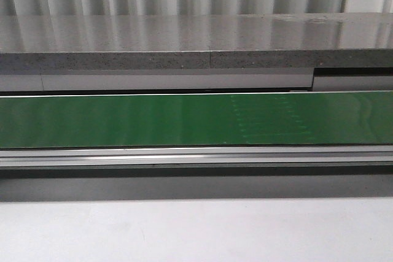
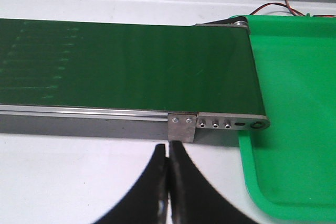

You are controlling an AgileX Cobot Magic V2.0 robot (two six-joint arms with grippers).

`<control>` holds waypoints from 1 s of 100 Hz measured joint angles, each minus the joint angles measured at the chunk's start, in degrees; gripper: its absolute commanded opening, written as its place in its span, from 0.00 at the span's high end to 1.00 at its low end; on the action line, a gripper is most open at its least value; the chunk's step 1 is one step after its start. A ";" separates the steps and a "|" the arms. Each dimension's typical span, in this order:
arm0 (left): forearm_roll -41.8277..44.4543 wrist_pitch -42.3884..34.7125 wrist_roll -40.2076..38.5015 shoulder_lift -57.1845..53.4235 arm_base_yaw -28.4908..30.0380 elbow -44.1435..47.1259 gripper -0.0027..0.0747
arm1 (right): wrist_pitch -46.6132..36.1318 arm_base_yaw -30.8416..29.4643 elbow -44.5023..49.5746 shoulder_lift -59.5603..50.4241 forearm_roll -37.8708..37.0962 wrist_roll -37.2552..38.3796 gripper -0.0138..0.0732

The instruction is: Move button from right to left

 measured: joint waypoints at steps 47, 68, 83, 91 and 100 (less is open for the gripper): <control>0.00 0.22 -0.13 0.00 0.00 0.00 0.99 | 0.00 0.00 0.00 0.00 0.00 0.00 0.92; 0.00 0.22 -0.13 0.00 0.00 0.00 0.99 | 0.00 0.00 0.00 0.00 0.00 0.00 0.92; 0.00 0.22 -0.13 0.00 0.00 0.00 0.99 | -0.54 0.00 0.00 0.00 -1.15 0.00 0.92; 0.00 0.22 -0.13 0.00 0.00 0.00 0.99 | -1.86 0.00 0.00 0.00 -1.40 0.00 0.92; 0.00 0.22 -0.13 0.00 0.00 0.00 0.99 | -3.58 0.00 0.02 0.00 -1.52 0.00 0.92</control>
